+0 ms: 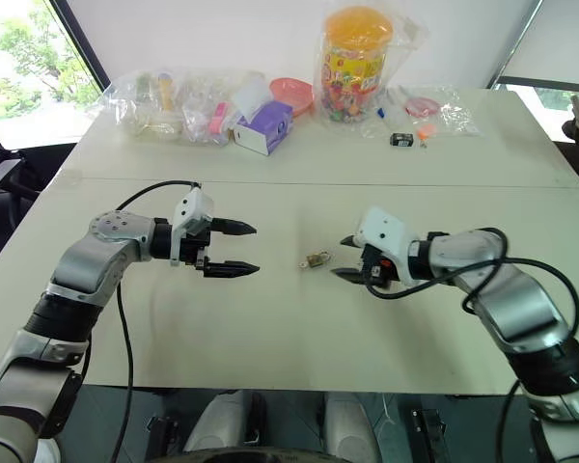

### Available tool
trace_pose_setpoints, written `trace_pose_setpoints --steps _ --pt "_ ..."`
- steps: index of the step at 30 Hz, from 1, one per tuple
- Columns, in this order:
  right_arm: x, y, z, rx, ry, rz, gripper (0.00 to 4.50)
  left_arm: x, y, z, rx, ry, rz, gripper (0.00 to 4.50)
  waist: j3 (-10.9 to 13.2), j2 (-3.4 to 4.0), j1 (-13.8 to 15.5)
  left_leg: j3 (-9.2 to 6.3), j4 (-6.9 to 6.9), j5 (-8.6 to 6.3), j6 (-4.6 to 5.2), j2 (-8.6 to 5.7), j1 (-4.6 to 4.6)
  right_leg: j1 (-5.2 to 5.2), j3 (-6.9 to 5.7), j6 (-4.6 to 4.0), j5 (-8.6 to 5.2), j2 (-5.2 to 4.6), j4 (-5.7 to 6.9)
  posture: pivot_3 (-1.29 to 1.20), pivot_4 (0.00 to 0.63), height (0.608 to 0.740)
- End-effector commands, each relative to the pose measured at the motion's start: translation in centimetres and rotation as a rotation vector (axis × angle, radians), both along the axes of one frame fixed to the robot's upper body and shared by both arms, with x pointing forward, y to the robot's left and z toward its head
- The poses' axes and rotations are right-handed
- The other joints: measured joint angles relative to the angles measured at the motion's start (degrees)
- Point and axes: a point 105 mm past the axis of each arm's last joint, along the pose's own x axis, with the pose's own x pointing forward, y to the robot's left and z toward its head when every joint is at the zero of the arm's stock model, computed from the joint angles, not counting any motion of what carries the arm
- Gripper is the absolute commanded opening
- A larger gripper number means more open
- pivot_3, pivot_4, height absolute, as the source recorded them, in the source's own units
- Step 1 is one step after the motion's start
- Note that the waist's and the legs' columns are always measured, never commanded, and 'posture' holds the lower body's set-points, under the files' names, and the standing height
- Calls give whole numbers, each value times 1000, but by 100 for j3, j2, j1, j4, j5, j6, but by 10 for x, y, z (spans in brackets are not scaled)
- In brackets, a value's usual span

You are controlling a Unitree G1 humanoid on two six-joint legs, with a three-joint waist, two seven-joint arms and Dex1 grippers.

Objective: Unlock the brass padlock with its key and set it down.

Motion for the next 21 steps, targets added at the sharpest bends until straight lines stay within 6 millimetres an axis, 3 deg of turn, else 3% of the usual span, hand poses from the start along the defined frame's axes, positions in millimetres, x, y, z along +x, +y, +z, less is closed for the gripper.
trace_pose_setpoints --steps 1,6,12,21 --pt "12 1 -7 -21 20 37 4448 1 -1 13 -6 -66 -6 4393 0 0 10 0 0 0 0 0 0 -1 0 0 0 0 2 0 150 740" --pt "29 0 -30 -55 74 65 4448 -3 0 12 -1 -74 5 4393 0 1 31 7 0 0 0 -3 -1 -2 -1 1 0 -9 1 0 150 740" --pt "49 4 -40 -29 80 46 4448 -4 3 13 2 -78 25 4393 1 2 -14 12 1 0 -1 0 2 -5 0 1 1 -9 9 0 150 740" --pt "38 15 -59 -64 94 120 4448 -8 2 11 -4 -78 34 4393 0 3 -98 12 0 1 -2 5 9 -5 3 1 1 -17 22 0 150 740"
